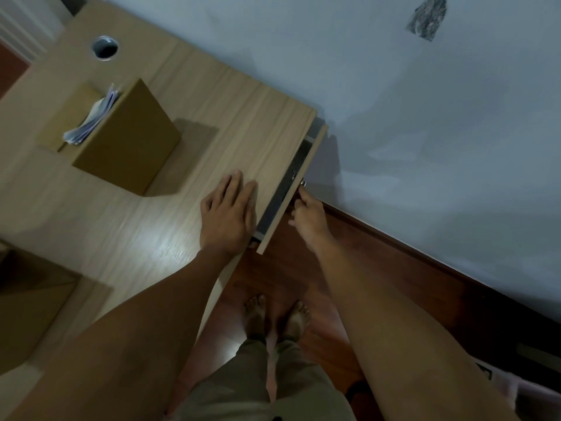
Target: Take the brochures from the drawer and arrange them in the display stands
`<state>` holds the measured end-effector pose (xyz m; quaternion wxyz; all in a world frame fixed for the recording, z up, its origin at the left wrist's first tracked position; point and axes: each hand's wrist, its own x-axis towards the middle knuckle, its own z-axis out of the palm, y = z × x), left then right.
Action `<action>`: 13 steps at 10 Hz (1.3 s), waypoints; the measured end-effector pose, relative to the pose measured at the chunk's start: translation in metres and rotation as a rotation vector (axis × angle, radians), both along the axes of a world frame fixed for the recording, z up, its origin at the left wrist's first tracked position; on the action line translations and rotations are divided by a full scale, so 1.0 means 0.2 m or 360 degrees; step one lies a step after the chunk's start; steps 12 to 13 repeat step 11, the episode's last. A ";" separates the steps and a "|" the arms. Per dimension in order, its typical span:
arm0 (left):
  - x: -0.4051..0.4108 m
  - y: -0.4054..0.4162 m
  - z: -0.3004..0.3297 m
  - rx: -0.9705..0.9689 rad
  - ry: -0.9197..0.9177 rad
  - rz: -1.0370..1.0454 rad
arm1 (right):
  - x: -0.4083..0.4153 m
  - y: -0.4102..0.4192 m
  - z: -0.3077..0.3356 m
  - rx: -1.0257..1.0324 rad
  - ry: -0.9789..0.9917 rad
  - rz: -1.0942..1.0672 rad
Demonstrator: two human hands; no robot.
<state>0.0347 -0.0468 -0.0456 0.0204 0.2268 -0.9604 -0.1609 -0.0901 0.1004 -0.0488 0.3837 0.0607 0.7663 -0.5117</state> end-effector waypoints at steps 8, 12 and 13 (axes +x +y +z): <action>-0.01 0.00 -0.02 -0.0032 0.0007 0.0014 | 0.01 -0.20 0.00 0.0099 0.0196 0.0277; 0.02 -0.08 0.15 0.0626 0.0147 0.0105 | 0.05 -0.17 0.15 0.0355 0.0381 0.0287; 0.02 -0.08 0.15 0.0626 0.0147 0.0105 | 0.05 -0.17 0.15 0.0355 0.0381 0.0287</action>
